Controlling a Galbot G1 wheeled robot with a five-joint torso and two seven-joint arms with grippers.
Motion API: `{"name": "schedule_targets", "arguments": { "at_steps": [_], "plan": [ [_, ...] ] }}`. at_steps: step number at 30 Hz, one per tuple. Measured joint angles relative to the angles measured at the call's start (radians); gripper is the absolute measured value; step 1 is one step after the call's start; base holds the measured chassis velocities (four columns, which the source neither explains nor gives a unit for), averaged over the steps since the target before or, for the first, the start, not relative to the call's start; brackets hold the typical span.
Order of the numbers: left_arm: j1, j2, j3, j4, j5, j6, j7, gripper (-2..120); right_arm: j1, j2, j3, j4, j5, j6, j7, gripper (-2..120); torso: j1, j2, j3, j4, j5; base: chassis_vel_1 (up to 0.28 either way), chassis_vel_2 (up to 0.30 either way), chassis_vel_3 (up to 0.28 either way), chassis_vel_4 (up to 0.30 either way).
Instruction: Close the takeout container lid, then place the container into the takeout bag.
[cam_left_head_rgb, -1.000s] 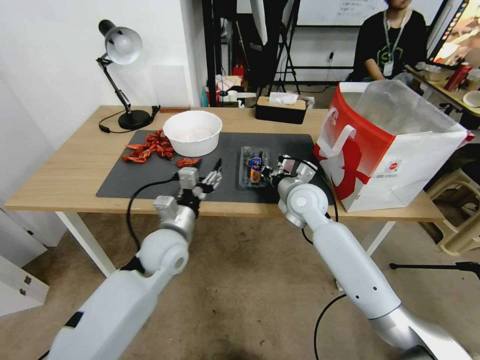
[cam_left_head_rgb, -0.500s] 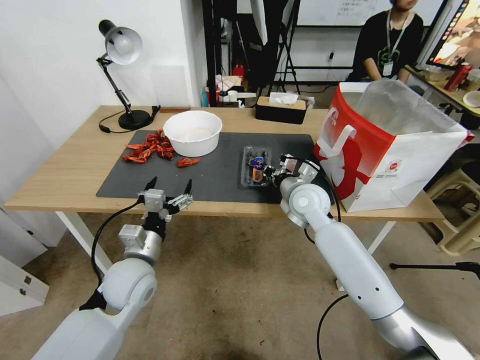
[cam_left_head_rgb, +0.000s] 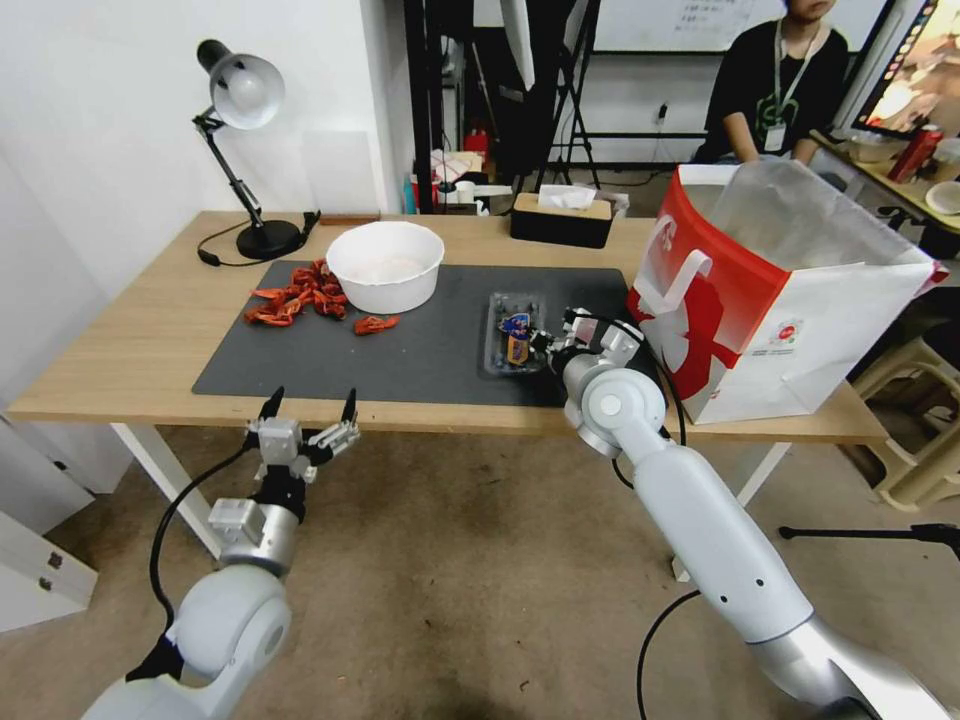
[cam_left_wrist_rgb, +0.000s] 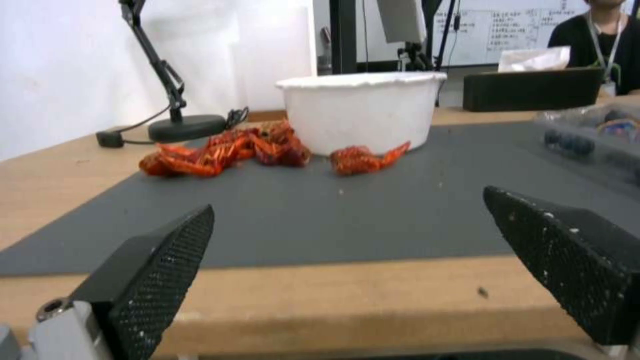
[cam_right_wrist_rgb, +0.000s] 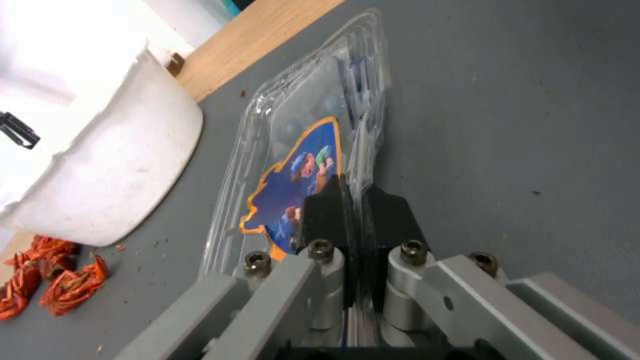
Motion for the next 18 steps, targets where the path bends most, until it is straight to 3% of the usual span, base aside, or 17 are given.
{"name": "schedule_targets", "arguments": {
  "at_steps": [9, 18],
  "plan": [
    [0.015, -0.004, -0.004, 0.016, 0.012, -0.02, 0.0, 100, 0.001, 0.003, 0.004, 0.024, 0.016, 0.0, 0.0, 0, 0.0, 0.0, 0.0, 0.0001, 0.0001, 0.0, 0.0, 0.0, 0.0],
    [0.023, 0.002, -0.022, 0.013, 0.013, -0.018, -0.004, 100, 0.031, -0.033, 0.068, 0.173, 0.11, -0.012, 0.023, 0, 0.0, 0.0, 0.0, 0.0001, 0.0001, 0.0, 0.0, 0.0, 0.0]
  ]
}}
